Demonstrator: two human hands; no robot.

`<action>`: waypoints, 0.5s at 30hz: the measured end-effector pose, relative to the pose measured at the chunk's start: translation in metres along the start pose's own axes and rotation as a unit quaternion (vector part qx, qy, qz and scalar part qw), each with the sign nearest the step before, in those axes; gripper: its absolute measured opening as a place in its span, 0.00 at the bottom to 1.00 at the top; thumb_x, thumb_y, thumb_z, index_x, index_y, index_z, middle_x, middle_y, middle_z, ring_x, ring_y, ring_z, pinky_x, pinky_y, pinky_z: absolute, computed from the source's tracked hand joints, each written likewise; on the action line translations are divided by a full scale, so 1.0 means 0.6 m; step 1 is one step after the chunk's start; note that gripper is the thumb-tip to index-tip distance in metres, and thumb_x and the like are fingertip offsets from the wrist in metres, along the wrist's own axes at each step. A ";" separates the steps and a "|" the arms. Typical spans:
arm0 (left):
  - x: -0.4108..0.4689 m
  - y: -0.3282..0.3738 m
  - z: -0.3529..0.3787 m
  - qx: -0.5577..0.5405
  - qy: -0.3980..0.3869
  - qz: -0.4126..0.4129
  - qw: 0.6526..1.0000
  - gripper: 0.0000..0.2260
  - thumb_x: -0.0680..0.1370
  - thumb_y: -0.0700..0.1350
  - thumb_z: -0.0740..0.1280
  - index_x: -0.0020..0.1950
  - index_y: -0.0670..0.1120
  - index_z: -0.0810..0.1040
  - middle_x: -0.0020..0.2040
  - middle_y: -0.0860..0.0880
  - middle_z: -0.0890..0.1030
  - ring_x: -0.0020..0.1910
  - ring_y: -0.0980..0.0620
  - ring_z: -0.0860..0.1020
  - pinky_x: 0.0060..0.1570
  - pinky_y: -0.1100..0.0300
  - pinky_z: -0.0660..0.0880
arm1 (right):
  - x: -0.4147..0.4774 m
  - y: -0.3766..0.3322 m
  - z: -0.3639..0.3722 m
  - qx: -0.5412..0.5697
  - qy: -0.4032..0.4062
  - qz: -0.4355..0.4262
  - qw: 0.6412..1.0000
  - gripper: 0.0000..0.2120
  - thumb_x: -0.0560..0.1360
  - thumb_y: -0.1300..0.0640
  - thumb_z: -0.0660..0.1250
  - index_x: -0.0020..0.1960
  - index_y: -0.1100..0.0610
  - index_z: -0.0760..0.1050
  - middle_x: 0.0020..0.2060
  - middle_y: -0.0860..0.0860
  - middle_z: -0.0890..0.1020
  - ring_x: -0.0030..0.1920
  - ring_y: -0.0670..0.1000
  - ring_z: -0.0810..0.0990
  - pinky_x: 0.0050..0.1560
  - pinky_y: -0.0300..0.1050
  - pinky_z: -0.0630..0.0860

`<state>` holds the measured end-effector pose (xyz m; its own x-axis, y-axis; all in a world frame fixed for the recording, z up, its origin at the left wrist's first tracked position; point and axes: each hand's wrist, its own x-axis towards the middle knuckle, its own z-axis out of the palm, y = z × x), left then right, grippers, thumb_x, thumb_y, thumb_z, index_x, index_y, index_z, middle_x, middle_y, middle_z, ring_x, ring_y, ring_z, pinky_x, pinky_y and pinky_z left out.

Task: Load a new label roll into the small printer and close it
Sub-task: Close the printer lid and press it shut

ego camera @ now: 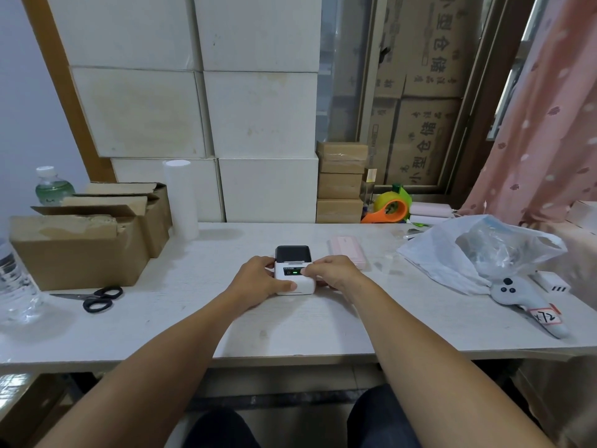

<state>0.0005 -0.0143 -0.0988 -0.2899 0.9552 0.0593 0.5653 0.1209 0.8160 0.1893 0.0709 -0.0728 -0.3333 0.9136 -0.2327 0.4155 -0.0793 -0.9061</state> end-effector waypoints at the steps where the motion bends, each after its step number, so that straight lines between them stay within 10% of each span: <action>1: 0.001 -0.001 -0.001 0.000 -0.002 -0.002 1.000 0.23 0.68 0.51 0.82 0.61 0.52 0.82 0.52 0.57 0.85 0.49 0.59 0.83 0.44 0.64 0.76 | 0.000 0.000 -0.001 -0.003 -0.003 -0.001 1.000 0.14 0.68 0.52 0.80 0.52 0.54 0.86 0.49 0.52 0.86 0.46 0.50 0.82 0.41 0.42 0.75; 15: 0.009 -0.022 -0.009 0.011 -0.024 -0.001 1.000 0.32 0.62 0.57 0.82 0.65 0.54 0.82 0.54 0.56 0.86 0.50 0.58 0.84 0.46 0.63 0.77 | -0.004 0.001 -0.018 -0.012 -0.049 -0.032 0.998 0.07 0.72 0.55 0.80 0.43 0.50 0.82 0.47 0.50 0.85 0.47 0.49 0.81 0.51 0.42 0.77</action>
<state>-0.0125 -0.0123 -0.1064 -0.2529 0.9670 0.0295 0.5824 0.1279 0.8028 0.1993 0.0727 -0.0691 -0.4412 0.8727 -0.2091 0.4107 -0.0109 -0.9117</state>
